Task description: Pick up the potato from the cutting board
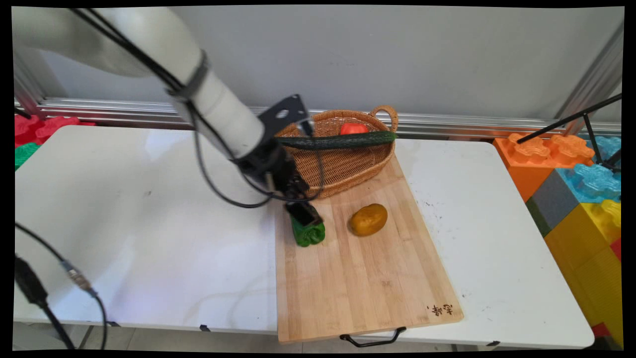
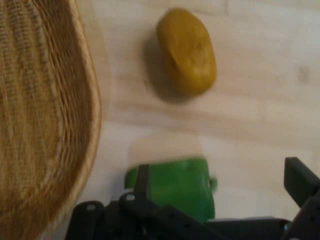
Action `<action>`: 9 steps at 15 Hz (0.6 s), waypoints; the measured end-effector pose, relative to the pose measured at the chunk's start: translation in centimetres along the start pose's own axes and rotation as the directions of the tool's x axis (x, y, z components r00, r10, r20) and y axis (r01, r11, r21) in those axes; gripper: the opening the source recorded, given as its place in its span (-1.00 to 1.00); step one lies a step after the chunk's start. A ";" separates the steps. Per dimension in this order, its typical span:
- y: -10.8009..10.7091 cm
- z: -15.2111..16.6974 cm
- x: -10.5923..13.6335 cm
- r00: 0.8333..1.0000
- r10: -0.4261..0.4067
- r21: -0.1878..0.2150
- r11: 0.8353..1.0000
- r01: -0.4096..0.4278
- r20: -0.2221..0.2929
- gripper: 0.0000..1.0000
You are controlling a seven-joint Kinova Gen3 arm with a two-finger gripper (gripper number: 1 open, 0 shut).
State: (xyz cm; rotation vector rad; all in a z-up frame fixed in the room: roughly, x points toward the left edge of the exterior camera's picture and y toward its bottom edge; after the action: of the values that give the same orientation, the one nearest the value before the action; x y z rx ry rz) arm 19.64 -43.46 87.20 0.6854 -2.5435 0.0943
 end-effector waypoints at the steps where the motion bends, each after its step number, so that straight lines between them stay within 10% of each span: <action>1: -0.1 1.2 0.6 1.000 -0.021 0.002 1.000 0.021 -0.005 1.00; 9: 0.2 9.0 3.8 0.994 -0.104 0.003 0.995 0.104 -0.041 1.00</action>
State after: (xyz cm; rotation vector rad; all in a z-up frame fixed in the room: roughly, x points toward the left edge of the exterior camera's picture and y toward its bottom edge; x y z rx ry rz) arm 12.64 -46.71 81.23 0.8086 -2.4646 0.0785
